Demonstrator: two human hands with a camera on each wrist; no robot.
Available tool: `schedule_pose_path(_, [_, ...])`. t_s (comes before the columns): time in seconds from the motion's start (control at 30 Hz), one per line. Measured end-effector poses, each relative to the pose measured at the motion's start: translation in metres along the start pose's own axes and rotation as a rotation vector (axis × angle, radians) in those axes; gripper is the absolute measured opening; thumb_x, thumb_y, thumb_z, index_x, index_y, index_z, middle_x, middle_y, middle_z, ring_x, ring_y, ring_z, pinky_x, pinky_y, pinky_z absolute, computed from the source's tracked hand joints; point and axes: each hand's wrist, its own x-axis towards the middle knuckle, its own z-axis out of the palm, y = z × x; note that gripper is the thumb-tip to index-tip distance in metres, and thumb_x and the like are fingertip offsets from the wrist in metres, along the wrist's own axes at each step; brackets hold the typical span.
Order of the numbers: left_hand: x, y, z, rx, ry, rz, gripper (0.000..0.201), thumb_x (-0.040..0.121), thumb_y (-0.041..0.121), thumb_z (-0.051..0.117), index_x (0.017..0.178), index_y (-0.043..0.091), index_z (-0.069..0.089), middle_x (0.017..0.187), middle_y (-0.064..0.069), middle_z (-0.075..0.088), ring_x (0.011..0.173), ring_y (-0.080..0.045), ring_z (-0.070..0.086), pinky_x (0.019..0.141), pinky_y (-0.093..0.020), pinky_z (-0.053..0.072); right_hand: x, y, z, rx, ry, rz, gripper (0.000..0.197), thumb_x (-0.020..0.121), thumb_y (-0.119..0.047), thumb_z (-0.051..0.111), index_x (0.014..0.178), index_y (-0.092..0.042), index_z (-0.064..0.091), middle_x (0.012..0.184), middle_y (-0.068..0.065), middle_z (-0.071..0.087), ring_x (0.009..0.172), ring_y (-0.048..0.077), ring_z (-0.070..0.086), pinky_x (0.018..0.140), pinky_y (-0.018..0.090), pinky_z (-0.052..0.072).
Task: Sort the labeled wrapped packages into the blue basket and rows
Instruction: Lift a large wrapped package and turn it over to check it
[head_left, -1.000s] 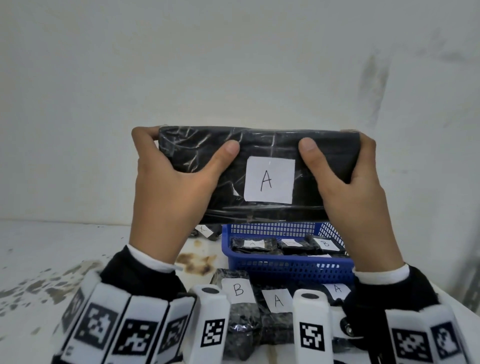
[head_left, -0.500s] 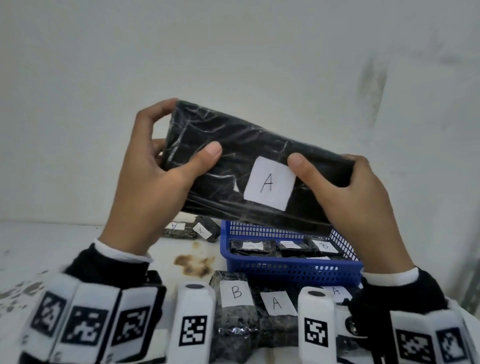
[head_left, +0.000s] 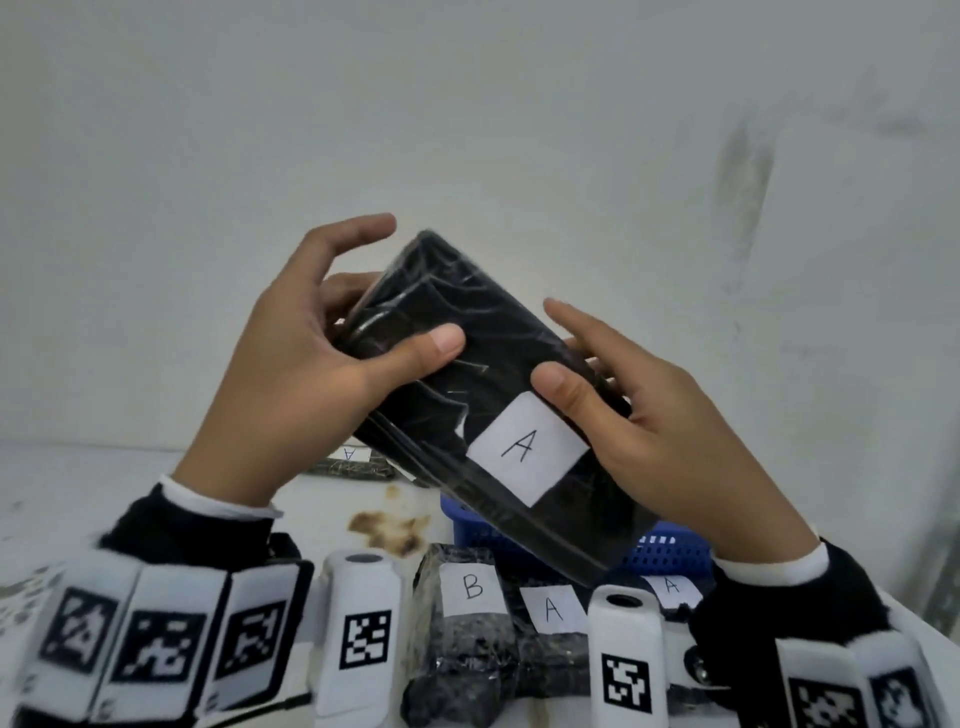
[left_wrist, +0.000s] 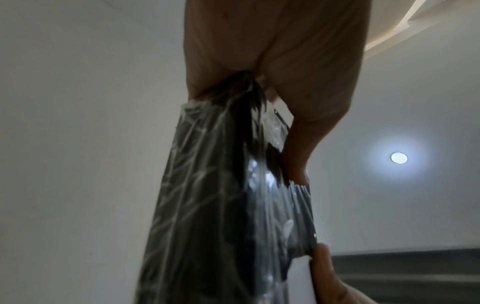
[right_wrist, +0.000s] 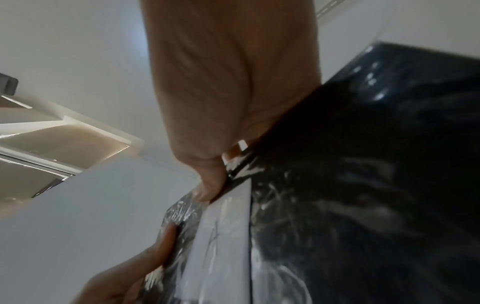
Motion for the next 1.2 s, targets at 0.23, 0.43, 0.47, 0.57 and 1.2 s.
schedule_pose_path(0.23, [0.002, -0.001, 0.004, 0.043, -0.093, -0.273, 0.116, 0.048, 0.077, 0.077, 0.146, 0.032, 0.033, 0.115, 0.010, 0.066, 0.096, -0.011, 0.069, 0.094, -0.039, 0.051, 0.002, 0.007, -0.007, 0.042, 0.089, 0.026, 0.048, 0.094, -0.058, 0.047, 0.134, -0.033, 0.056, 0.109, -0.009, 0.067, 0.098, 0.007, 0.064, 0.085, 0.031, 0.053])
schedule_pose_path(0.43, [0.000, 0.008, -0.001, -0.040, -0.042, -0.170, 0.072, 0.045, 0.045, 0.076, 0.113, 0.024, 0.064, 0.100, 0.000, 0.071, 0.075, -0.019, 0.074, 0.070, -0.044, 0.061, 0.001, 0.001, -0.009, 0.042, 0.013, 0.044, 0.055, 0.073, -0.075, 0.050, 0.126, -0.060, 0.047, 0.093, -0.019, 0.070, 0.087, -0.002, 0.065, 0.069, 0.017, 0.049])
schedule_pose_path(0.47, [-0.001, 0.010, -0.003, -0.035, -0.044, -0.156, 0.073, 0.043, 0.044, 0.076, 0.113, 0.026, 0.063, 0.100, 0.002, 0.071, 0.075, -0.021, 0.074, 0.071, -0.045, 0.061, 0.001, 0.001, -0.008, 0.006, 0.011, 0.041, 0.052, 0.071, -0.078, 0.048, 0.122, -0.068, 0.042, 0.092, -0.019, 0.069, 0.086, -0.001, 0.062, 0.067, 0.017, 0.044])
schedule_pose_path(0.57, [-0.002, 0.011, -0.007, -0.013, -0.032, -0.104, 0.074, 0.042, 0.042, 0.085, 0.112, 0.033, 0.061, 0.102, 0.009, 0.070, 0.084, -0.021, 0.073, 0.074, -0.044, 0.061, 0.001, -0.005, -0.003, 0.003, 0.044, 0.026, 0.042, 0.072, -0.079, 0.046, 0.113, -0.074, 0.039, 0.096, -0.024, 0.066, 0.076, 0.005, 0.054, 0.064, 0.014, 0.038])
schedule_pose_path(1.2, [-0.008, -0.001, 0.024, 0.171, -0.214, -0.149, 0.103, 0.050, 0.071, 0.076, 0.140, 0.051, 0.029, 0.117, 0.028, 0.057, 0.098, -0.002, 0.066, 0.091, -0.031, 0.052, -0.005, -0.013, -0.012, 0.421, 0.032, 0.128, 0.042, 0.082, -0.035, 0.076, 0.119, -0.046, 0.060, 0.123, -0.019, 0.066, 0.089, 0.029, 0.075, 0.092, 0.051, 0.057])
